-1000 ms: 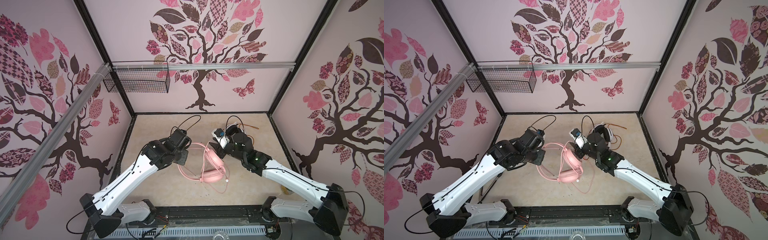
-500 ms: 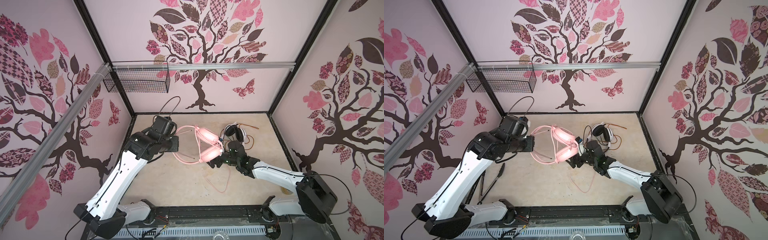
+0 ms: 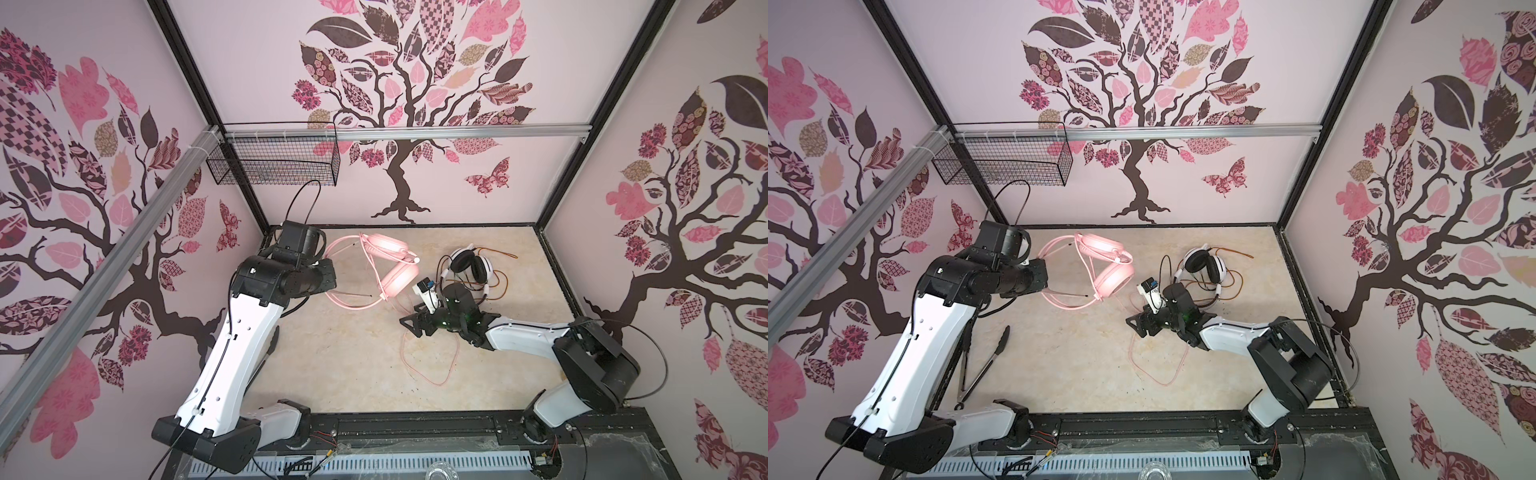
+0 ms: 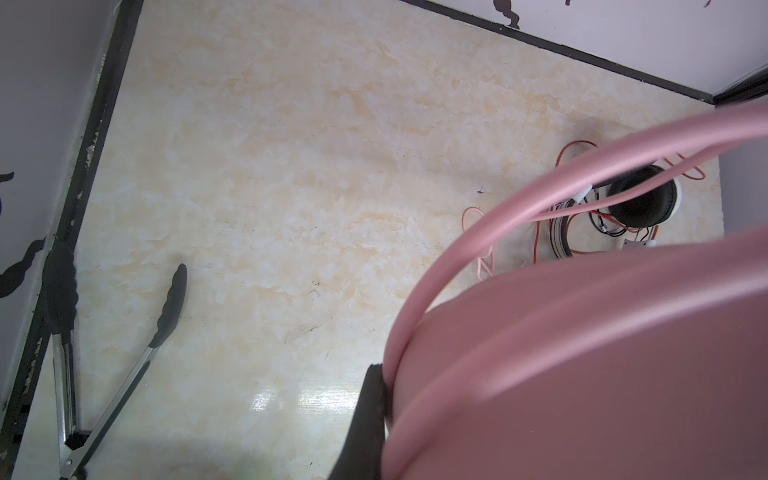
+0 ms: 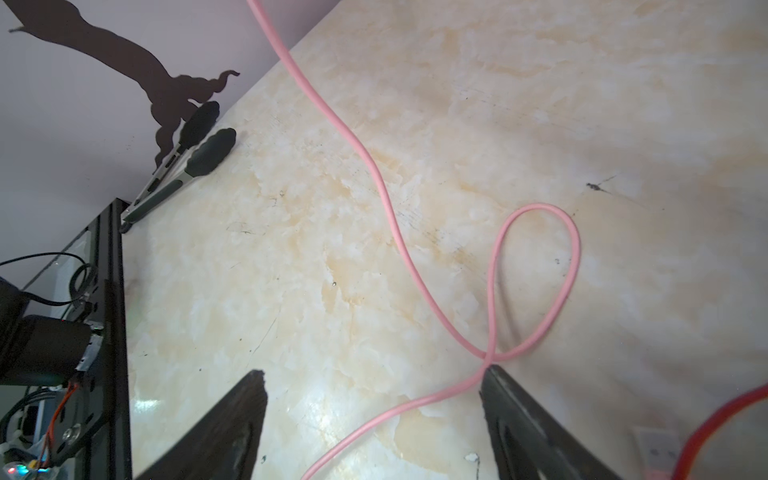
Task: Wrap the headphones
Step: 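Lower the right gripper and regrasp the pink cable near the table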
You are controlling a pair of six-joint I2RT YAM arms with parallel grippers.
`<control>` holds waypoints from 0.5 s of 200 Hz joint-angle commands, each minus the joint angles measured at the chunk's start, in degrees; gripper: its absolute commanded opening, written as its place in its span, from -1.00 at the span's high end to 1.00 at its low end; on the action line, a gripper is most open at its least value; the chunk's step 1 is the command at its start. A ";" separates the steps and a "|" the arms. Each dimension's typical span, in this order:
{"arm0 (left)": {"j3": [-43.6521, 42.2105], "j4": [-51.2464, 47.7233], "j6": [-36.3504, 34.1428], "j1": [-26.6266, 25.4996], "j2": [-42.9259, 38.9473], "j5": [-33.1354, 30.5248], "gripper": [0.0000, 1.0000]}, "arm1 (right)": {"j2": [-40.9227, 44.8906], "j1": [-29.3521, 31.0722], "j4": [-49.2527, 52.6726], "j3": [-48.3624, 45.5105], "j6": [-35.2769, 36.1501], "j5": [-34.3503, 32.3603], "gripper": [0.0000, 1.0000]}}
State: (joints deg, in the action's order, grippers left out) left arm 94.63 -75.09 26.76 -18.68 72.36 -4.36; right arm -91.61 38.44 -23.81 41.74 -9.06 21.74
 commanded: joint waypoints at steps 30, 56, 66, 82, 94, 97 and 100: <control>4.33 2.66 0.75 0.40 -0.40 2.30 1.00 | -12.87 0.04 -0.60 10.70 2.38 -2.17 -0.51; 4.40 2.49 0.30 0.40 -0.22 2.16 1.00 | -17.54 -0.02 -0.88 14.64 1.95 -0.74 -0.39; 4.52 2.56 0.21 0.48 -0.11 2.09 1.00 | -18.84 -0.01 -0.84 15.94 1.54 0.36 -0.30; 5.02 2.54 0.38 0.48 0.23 2.05 1.00 | -19.48 0.14 -0.84 16.71 0.89 2.08 0.03; 5.47 2.52 0.42 0.54 0.51 1.63 1.00 | -18.81 0.35 -0.92 16.00 0.57 2.03 0.45; 5.66 2.63 0.52 0.61 0.65 1.49 1.00 | -18.51 0.40 -0.82 15.67 0.58 1.65 0.53; 5.73 2.68 0.50 0.65 0.73 1.33 1.00 | -18.17 0.57 -0.67 15.32 0.60 0.90 0.60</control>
State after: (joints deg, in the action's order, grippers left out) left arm 95.77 -75.61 26.48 -18.50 72.88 -4.14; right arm -109.21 38.48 -24.58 56.58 -8.01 22.17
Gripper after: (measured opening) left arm 0.064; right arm 0.341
